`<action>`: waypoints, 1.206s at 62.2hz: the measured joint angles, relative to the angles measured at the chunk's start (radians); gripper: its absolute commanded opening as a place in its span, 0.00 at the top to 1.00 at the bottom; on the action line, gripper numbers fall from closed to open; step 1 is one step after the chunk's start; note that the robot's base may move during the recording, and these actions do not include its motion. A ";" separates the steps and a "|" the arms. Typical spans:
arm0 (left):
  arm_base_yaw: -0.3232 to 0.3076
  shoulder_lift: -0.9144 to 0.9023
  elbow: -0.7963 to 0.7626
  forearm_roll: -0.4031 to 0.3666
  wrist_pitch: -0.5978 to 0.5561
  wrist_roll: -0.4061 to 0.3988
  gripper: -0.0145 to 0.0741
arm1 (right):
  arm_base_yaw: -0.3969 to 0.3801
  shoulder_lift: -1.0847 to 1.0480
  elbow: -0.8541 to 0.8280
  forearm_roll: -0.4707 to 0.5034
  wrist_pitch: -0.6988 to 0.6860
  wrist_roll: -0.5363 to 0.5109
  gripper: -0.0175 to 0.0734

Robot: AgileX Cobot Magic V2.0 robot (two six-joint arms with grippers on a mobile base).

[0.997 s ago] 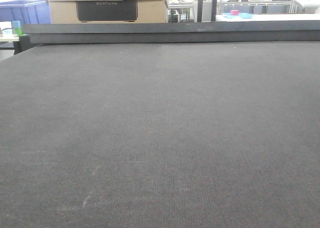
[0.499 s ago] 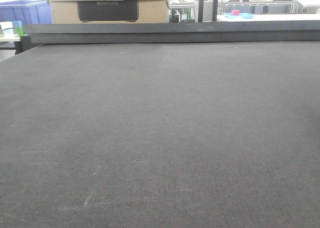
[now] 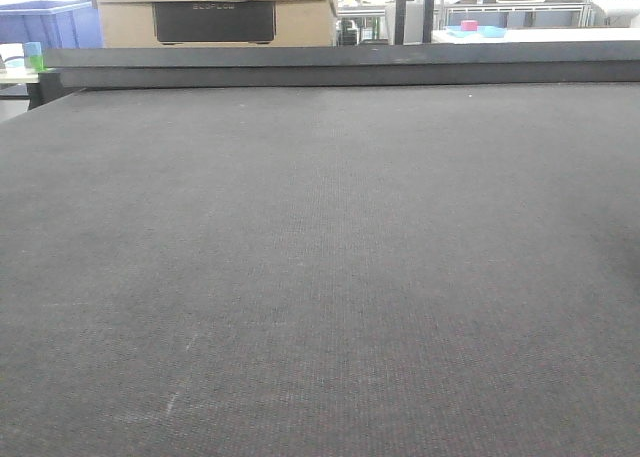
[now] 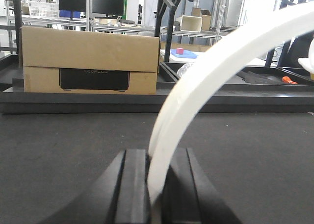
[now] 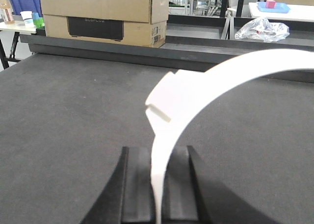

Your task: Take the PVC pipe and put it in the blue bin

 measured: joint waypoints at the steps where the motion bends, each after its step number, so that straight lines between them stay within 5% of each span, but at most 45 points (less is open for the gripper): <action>1: 0.000 0.000 0.000 0.000 0.000 0.000 0.96 | 0.000 0.000 0.000 0.000 -0.007 0.000 0.99; 75: 0.000 -0.024 0.001 0.000 0.037 0.000 0.96 | 0.000 -0.002 0.002 0.000 -0.030 -0.006 0.99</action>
